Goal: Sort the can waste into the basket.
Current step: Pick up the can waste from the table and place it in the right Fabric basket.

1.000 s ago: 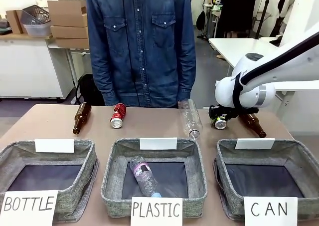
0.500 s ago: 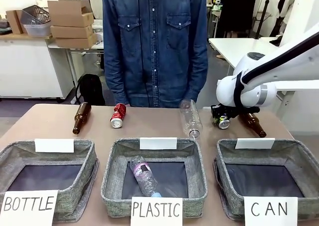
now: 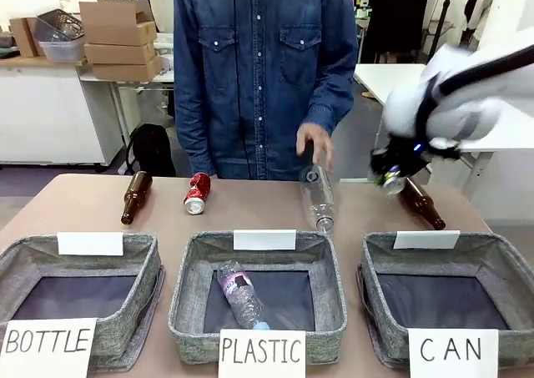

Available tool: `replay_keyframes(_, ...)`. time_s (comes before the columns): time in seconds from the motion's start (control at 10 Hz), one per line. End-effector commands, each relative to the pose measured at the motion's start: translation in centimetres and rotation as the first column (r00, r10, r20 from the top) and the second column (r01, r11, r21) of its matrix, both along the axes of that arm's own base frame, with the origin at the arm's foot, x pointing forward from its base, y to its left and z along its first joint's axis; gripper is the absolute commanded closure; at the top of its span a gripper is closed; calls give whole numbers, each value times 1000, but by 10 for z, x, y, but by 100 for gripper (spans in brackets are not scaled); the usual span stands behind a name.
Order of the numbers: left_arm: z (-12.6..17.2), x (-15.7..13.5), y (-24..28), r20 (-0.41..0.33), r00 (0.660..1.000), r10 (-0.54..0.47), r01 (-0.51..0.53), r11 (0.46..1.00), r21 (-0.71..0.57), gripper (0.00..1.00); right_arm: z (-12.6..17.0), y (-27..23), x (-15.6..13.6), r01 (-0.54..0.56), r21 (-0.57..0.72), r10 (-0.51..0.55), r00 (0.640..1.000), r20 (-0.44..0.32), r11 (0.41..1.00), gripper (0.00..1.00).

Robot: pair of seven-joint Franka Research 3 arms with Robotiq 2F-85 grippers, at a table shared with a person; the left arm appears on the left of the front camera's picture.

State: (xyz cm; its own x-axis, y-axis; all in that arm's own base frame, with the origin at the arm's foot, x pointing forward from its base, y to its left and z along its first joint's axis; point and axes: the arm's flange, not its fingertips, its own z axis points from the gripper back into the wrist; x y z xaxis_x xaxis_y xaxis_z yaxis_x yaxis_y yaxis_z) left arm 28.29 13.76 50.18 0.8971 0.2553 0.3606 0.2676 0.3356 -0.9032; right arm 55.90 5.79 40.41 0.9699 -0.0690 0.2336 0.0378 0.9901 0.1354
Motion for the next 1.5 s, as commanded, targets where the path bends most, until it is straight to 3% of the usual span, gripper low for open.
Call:
replay_keyframes(0.0,0,-1,1,17,1000,-11,11,1000,-3,0,77,-46,-65,29,-8,-30,998,-62,1000,100)
replay_keyframes(0.1,0,-1,1,17,1000,-11,11,1000,-3,0,108,-70,-105,58,26,-57,998,-30,998,100)
replay_keyframes(0.3,0,-1,1,17,1000,-11,11,1000,-3,0,148,-102,-181,0,158,5,1000,-31,987,100)
replay_keyframes(0.4,0,-1,1,17,1000,-11,11,1000,-3,0,154,-119,-218,-65,257,90,992,-87,964,100)
replay_keyframes(0.6,0,-1,1,17,1000,-11,11,1000,-3,0,142,-134,-278,-119,275,153,982,-107,954,100)
replay_keyframes(0.8,0,-1,1,17,1000,-11,11,1000,-3,0,123,-131,-299,-316,267,359,924,-131,911,100)
replay_keyframes(1.1,0,-1,1,17,1000,-11,11,1000,-3,0,118,-134,-295,-338,305,386,916,-112,890,100)
replay_keyframes(1.2,0,-1,1,17,1000,-11,11,1000,-3,0,118,-130,-292,-422,301,472,873,-119,855,100)
replay_keyframes(1.4,0,-1,1,17,1000,-11,11,1000,-3,0,115,-127,-286,-458,281,509,848,-146,843,100)
